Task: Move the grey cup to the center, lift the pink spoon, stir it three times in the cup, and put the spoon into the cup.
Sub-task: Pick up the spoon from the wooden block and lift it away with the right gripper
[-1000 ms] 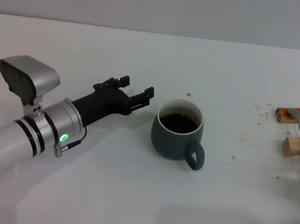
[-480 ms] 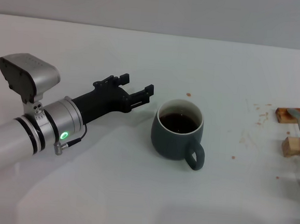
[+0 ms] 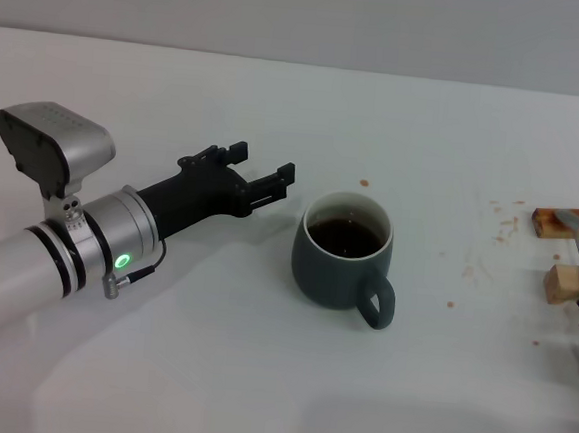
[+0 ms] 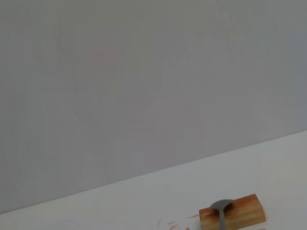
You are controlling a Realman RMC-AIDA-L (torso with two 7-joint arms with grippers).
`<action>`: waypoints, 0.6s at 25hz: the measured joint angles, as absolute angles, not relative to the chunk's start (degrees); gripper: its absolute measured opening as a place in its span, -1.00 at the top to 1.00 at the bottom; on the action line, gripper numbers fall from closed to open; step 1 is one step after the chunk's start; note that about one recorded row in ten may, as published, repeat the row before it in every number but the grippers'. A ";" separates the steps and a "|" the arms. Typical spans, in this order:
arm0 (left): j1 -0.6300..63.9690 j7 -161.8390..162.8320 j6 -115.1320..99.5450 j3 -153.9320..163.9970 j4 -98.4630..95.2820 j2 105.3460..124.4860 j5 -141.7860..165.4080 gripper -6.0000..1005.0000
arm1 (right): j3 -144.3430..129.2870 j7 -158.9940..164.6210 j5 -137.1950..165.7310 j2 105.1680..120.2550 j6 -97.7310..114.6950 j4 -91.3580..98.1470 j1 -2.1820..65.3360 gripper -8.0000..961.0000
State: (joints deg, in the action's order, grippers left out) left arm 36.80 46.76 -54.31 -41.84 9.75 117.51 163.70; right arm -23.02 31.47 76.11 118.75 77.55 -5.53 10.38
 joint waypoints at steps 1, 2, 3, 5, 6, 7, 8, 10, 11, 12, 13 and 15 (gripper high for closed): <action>36.80 46.76 -54.31 -41.84 9.75 117.51 163.70 -0.65 | -23.02 31.47 76.11 118.75 77.47 -5.54 10.38 -0.08; 36.80 46.76 -54.31 -41.84 9.75 117.51 163.68 -0.65 | -23.02 31.47 76.11 118.74 77.34 -5.53 10.39 -0.08; 36.82 46.76 -54.31 -41.86 9.75 117.51 163.63 -0.65 | -23.02 31.47 76.11 118.74 77.22 -5.53 10.42 -0.08; 36.82 46.76 -54.31 -41.87 9.75 117.51 163.62 -0.65 | -23.02 31.47 76.11 118.74 76.91 -5.53 10.50 -0.08; 36.83 46.76 -54.31 -41.91 9.75 117.51 163.58 -0.65 | -23.02 31.47 76.11 118.74 76.79 -5.53 10.53 -0.08; 36.83 46.76 -54.31 -41.92 9.75 117.51 163.56 -0.65 | -23.02 31.47 76.11 118.74 76.75 -5.53 10.55 -0.08; 36.83 46.76 -54.31 -41.92 9.75 117.51 163.50 -0.65 | -23.02 31.47 76.11 118.74 76.73 -5.54 10.56 -0.08; 36.83 46.76 -54.31 -41.92 9.75 117.51 163.46 -0.65 | -23.03 31.47 76.11 118.74 76.73 -5.54 10.55 -0.05; 36.83 46.76 -54.31 -41.92 9.75 117.51 163.43 -0.65 | -23.03 31.47 76.11 118.74 76.72 -5.53 10.55 -0.04; 36.83 46.76 -54.31 -41.92 9.75 117.51 163.43 -0.65 | -23.02 31.47 76.11 118.74 76.72 -5.53 10.55 -0.02; 36.83 46.76 -54.31 -41.92 9.75 117.51 163.40 -0.65 | -23.03 31.47 76.11 118.74 76.73 -5.54 10.55 -0.01; 36.83 46.76 -54.31 -41.92 9.75 117.51 163.40 -0.65 | -23.03 31.47 76.11 118.74 76.73 -5.53 10.55 0.02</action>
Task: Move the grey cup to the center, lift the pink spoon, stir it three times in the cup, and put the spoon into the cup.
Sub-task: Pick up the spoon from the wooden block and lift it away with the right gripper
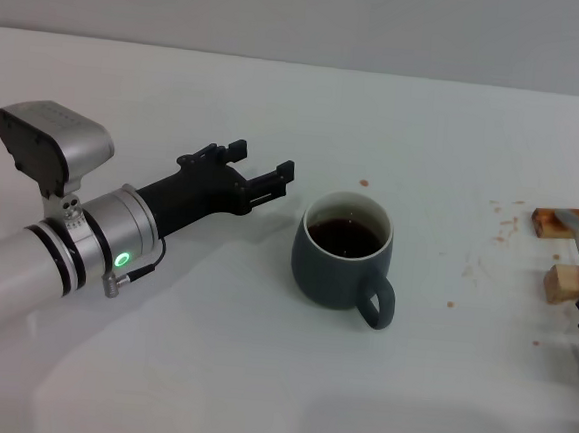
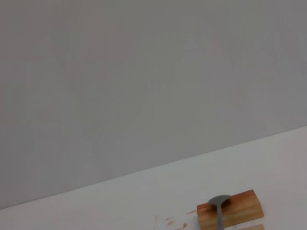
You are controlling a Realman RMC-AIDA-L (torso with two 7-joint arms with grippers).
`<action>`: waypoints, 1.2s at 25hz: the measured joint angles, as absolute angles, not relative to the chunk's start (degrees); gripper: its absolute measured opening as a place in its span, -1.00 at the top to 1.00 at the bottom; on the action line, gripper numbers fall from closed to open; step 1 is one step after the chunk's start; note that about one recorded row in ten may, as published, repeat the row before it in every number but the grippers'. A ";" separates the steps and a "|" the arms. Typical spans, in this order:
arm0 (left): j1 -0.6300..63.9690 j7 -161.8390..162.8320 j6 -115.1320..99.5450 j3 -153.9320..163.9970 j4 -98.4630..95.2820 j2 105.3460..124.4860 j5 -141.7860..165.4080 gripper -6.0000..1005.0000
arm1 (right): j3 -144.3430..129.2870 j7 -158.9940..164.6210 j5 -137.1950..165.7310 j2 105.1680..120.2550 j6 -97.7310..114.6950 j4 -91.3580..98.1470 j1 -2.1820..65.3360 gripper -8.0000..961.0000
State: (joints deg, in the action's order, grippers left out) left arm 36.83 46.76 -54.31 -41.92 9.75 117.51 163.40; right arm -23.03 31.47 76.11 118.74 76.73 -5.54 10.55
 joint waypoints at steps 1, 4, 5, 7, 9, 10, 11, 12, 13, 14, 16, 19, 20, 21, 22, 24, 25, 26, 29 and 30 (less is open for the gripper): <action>36.83 46.76 -54.31 -41.92 9.75 117.51 163.37 -0.65 | -23.03 31.47 76.11 118.74 76.73 -5.53 10.54 0.03; 36.83 46.76 -54.31 -41.92 9.76 117.53 163.37 -0.65 | -23.03 31.47 76.11 118.74 76.74 -5.53 10.54 0.08; 36.83 46.76 -54.31 -41.92 9.76 117.53 163.37 -0.65 | -23.04 31.47 76.11 118.74 76.75 -5.53 10.54 0.09; 36.83 46.76 -54.31 -41.93 9.76 117.58 163.37 -0.65 | -23.08 31.46 76.11 118.74 76.75 -5.49 10.54 0.12; 36.83 46.76 -54.31 -41.92 9.76 117.63 163.37 -0.65 | -23.11 31.46 76.11 118.74 76.76 -5.48 10.54 0.15; 36.83 46.76 -54.31 -41.92 9.76 117.66 163.37 -0.65 | -23.12 31.47 76.11 118.74 76.77 -5.47 10.55 0.16; 36.83 46.76 -54.31 -41.92 9.76 117.66 163.37 -0.65 | -23.12 31.46 76.11 118.74 76.77 -5.47 10.54 0.17; 36.83 46.76 -54.31 -41.97 9.75 117.67 163.38 -0.65 | -23.12 31.47 76.11 118.74 76.78 -5.46 10.54 0.19; 36.83 46.76 -54.32 -41.99 9.75 117.68 163.38 -0.65 | -23.12 31.47 76.12 118.74 76.77 -5.45 10.53 0.20; 36.83 46.76 -54.31 -42.01 9.76 117.68 163.38 -0.65 | -23.12 31.47 76.11 118.74 76.77 -5.45 10.51 0.22; 36.82 46.76 -54.32 -42.02 9.76 117.68 163.38 -0.65 | -23.12 31.46 76.11 118.74 76.77 -5.44 10.46 0.24; 36.75 46.76 -54.31 -42.02 9.76 117.68 163.39 -0.65 | -23.09 31.47 76.11 118.74 76.44 -5.44 10.45 0.26; 36.71 46.76 -54.32 -42.02 9.76 117.69 163.39 -0.65 | -23.07 31.47 76.11 118.74 76.23 -5.45 10.45 0.26; 36.71 46.76 -54.32 -42.02 9.76 117.69 163.39 -0.65 | -23.05 31.46 76.11 118.74 76.01 -5.44 10.45 0.27; 36.71 46.76 -54.32 -42.02 9.76 117.69 163.39 -0.65 | -23.02 31.47 76.12 118.74 75.85 -5.44 10.46 0.28; 36.69 46.76 -54.31 -42.04 9.76 117.68 163.39 -0.65 | -22.98 31.48 76.11 118.74 75.73 -5.45 10.49 0.29; 36.60 46.76 -54.31 -42.13 9.76 117.69 163.39 -0.65 | -22.99 31.49 76.11 118.74 75.73 -5.45 10.51 0.30; 36.58 46.76 -54.31 -42.17 9.76 117.68 163.39 -0.65 | -23.02 31.49 76.11 118.74 75.74 -5.45 10.53 0.30; 36.51 46.76 -54.31 -42.19 9.76 117.69 163.39 -0.65 | -23.13 31.50 76.11 118.74 75.92 -5.45 10.54 0.32; 36.49 46.76 -54.31 -42.19 9.76 117.69 163.39 -0.65 | -23.13 31.51 76.11 118.74 75.94 -5.45 10.55 0.33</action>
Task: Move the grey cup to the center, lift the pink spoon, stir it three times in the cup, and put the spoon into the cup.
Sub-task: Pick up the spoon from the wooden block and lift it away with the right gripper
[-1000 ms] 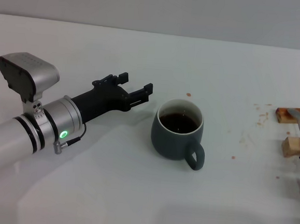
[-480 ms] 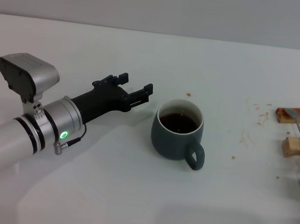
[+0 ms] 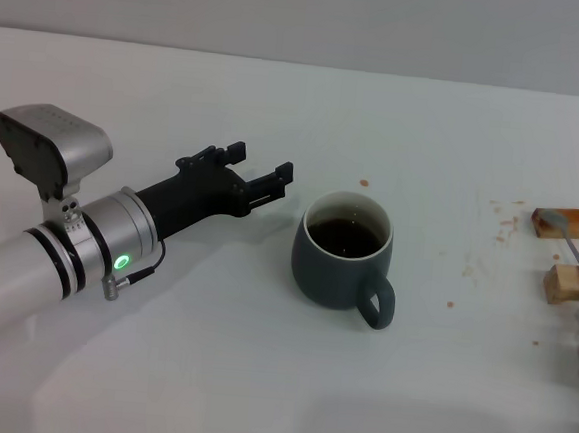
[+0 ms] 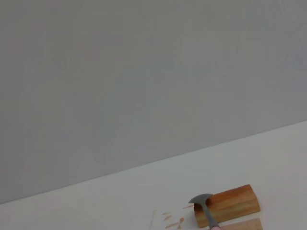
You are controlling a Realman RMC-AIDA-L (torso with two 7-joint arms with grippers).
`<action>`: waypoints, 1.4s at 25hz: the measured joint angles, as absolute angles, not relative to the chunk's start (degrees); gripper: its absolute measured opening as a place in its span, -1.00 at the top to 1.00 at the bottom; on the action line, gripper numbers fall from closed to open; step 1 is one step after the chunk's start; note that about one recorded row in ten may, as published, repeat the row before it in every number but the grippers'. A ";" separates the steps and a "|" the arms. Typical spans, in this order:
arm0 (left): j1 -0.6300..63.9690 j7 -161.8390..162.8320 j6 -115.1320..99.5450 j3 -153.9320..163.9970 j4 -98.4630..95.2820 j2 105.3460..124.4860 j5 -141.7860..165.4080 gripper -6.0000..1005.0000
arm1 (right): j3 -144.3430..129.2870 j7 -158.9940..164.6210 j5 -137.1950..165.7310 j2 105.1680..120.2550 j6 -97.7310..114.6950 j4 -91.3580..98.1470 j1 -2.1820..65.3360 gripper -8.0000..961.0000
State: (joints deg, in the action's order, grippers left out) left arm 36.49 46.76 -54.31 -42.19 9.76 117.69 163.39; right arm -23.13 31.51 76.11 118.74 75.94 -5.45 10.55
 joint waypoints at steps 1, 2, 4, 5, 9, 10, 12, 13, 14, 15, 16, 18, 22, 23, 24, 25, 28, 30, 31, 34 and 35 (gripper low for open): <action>36.47 46.76 -54.32 -42.19 9.76 117.69 163.38 -0.65 | -23.13 31.52 76.10 118.74 75.95 -5.45 10.55 0.34; 36.47 46.76 -54.32 -42.19 9.76 117.68 163.38 -0.65 | -23.13 31.52 76.10 118.74 75.96 -5.45 10.55 0.34; 36.47 46.76 -54.32 -42.19 9.74 117.69 163.37 -0.65 | -23.12 31.53 76.09 118.74 75.97 -5.45 10.55 0.36; 36.46 46.76 -54.32 -42.19 9.72 117.69 163.37 -0.65 | -23.12 31.53 76.08 118.74 75.98 -5.45 10.55 0.38; 36.40 46.76 -54.32 -42.28 9.65 117.69 163.35 -0.65 | -23.07 31.55 76.06 118.74 75.99 -5.45 10.63 0.48; 36.39 46.76 -54.32 -42.43 9.62 117.69 163.34 -0.65 | -23.03 31.55 76.05 118.74 75.99 -5.45 10.68 0.49; 36.39 46.76 -54.32 -42.49 9.60 117.69 163.34 -0.65 | -22.89 31.55 76.04 118.74 75.96 -5.45 10.72 0.51; 36.38 46.76 -54.32 -42.61 9.59 117.69 163.32 -0.65 | -22.82 31.55 76.01 118.75 75.95 -5.45 10.72 0.52; 36.39 46.76 -54.32 -42.63 9.54 117.69 163.31 -0.65 | -22.76 31.56 75.97 118.76 75.92 -5.45 10.72 0.53; 36.38 46.76 -54.32 -42.63 9.53 117.69 163.31 -0.65 | -22.73 31.55 75.94 118.78 75.89 -5.45 10.72 0.53; 36.38 46.76 -54.32 -42.63 9.48 117.69 163.31 -0.65 | -22.69 31.56 75.90 118.80 75.83 -5.45 10.73 0.54; 36.38 46.76 -54.32 -42.63 9.35 117.69 163.30 -0.65 | -22.63 31.56 75.88 118.81 75.75 -5.45 10.79 0.56; 36.38 46.76 -54.32 -42.63 9.30 117.69 163.30 -0.65 | -22.66 31.56 75.88 118.83 75.67 -5.45 10.92 0.59; 36.38 46.75 -54.32 -42.63 9.30 117.69 163.30 -0.65 | -22.67 31.56 75.88 118.83 75.65 -5.45 10.95 0.60; 36.38 46.76 -54.32 -42.63 9.30 117.69 163.30 -0.65 | -22.67 31.56 75.88 118.83 75.62 -5.45 10.96 0.60; 36.38 46.76 -54.32 -42.63 9.30 117.69 163.30 -0.65 | -22.67 31.56 75.89 118.83 75.59 -5.45 10.99 0.61; 36.38 46.76 -54.32 -42.63 9.31 117.72 163.30 -0.65 | -22.76 31.55 75.92 118.83 75.47 -5.45 11.07 0.62; 36.38 46.76 -54.32 -42.63 9.32 117.76 163.30 -0.65 | -22.84 31.56 75.94 118.83 75.43 -5.45 11.07 0.63; 36.38 46.76 -54.32 -42.64 9.32 117.77 163.30 -0.65 | -22.86 31.56 75.95 118.83 75.42 -5.45 11.08 0.63; 36.39 46.76 -54.32 -42.70 9.32 117.77 163.29 -0.65 | -22.83 31.56 75.98 118.83 75.40 -5.45 11.08 0.65; 36.41 46.76 -54.32 -42.70 9.31 117.77 163.30 -0.65 | -22.76 31.55 75.99 118.83 75.40 -5.45 11.08 0.67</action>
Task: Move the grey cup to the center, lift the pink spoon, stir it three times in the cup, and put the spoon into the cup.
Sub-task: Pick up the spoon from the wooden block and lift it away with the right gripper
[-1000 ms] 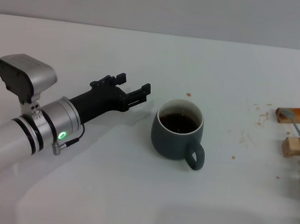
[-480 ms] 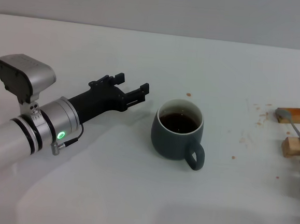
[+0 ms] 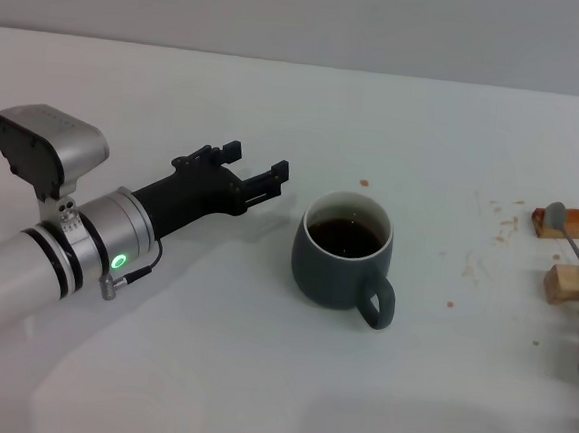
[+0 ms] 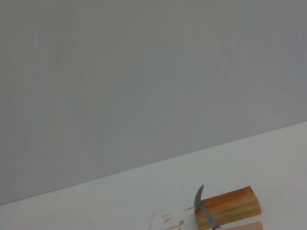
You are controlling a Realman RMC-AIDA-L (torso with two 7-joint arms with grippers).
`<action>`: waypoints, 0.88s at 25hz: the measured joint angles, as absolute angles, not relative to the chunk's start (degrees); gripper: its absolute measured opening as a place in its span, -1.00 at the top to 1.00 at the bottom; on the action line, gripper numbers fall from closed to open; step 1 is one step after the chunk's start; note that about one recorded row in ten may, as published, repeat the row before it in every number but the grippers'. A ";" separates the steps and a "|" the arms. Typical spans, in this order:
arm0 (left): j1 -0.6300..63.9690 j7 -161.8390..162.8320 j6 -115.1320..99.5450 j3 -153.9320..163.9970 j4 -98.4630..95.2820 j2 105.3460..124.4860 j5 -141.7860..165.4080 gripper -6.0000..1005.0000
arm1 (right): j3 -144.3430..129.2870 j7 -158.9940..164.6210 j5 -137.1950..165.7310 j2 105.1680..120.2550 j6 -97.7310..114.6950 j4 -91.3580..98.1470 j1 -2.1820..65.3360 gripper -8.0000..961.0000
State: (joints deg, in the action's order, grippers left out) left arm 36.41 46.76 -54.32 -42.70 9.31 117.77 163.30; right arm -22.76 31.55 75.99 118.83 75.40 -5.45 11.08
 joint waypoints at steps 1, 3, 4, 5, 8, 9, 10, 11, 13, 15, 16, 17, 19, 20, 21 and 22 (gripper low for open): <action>36.43 46.76 -54.32 -42.71 9.29 117.77 163.30 -0.65 | -22.70 31.55 76.00 118.83 75.40 -5.45 11.08 0.69; 36.47 46.76 -54.32 -42.71 9.22 117.77 163.30 -0.65 | -22.62 31.55 76.01 118.83 75.41 -5.45 11.12 0.72; 36.49 46.76 -54.32 -42.71 9.20 117.78 163.30 -0.65 | -22.62 31.55 76.01 118.83 75.41 -5.45 11.14 0.74; 36.51 46.76 -54.32 -42.71 9.16 117.77 163.30 -0.65 | -22.61 31.55 76.01 118.83 75.40 -5.45 11.14 0.74; 36.59 46.76 -54.03 -42.71 9.10 117.78 163.30 -0.65 | -22.60 31.55 76.01 118.83 75.42 -5.45 11.21 0.75; 36.61 46.75 -53.90 -42.72 9.09 117.77 163.30 -0.65 | -22.66 31.55 76.03 118.83 75.48 -5.45 11.26 0.75; 36.64 46.76 -53.84 -42.72 9.08 117.77 163.30 -0.65 | -22.72 31.55 76.04 118.83 75.58 -5.45 11.29 0.75; 36.64 46.76 -53.83 -42.72 9.08 117.77 163.30 -0.65 | -22.77 31.55 76.05 118.83 75.67 -5.45 11.33 0.76; 36.65 46.76 -53.79 -42.72 9.06 117.77 163.30 -0.65 | -22.83 31.55 76.05 118.83 75.86 -5.45 11.45 0.77; 36.65 46.76 -53.73 -42.74 9.05 117.78 163.30 -0.65 | -22.98 31.55 76.05 118.81 75.91 -5.45 11.70 0.77; 36.65 46.76 -53.71 -42.76 9.05 117.78 163.30 -0.65 | -23.04 31.55 76.06 118.79 75.91 -5.47 11.80 0.77; 36.66 46.76 -53.70 -42.79 9.05 117.78 163.30 -0.65 | -23.08 31.59 76.07 118.74 75.93 -5.50 11.91 0.77; 36.66 46.76 -53.70 -42.82 9.05 117.78 163.30 -0.65 | -23.12 32.08 76.11 118.66 75.98 -5.48 11.97 0.77; 36.65 46.75 -53.69 -43.03 9.05 117.78 163.30 -0.65 | -23.14 32.62 76.11 118.63 76.05 -5.40 11.97 0.77; 36.65 46.73 -53.69 -43.12 9.05 117.78 163.30 -0.65 | -23.20 33.33 76.12 118.60 76.20 -5.16 11.96 0.77; 36.65 46.69 -53.69 -43.22 9.05 117.78 163.30 -0.65 | -23.27 33.94 76.12 118.57 76.38 -4.93 11.92 0.77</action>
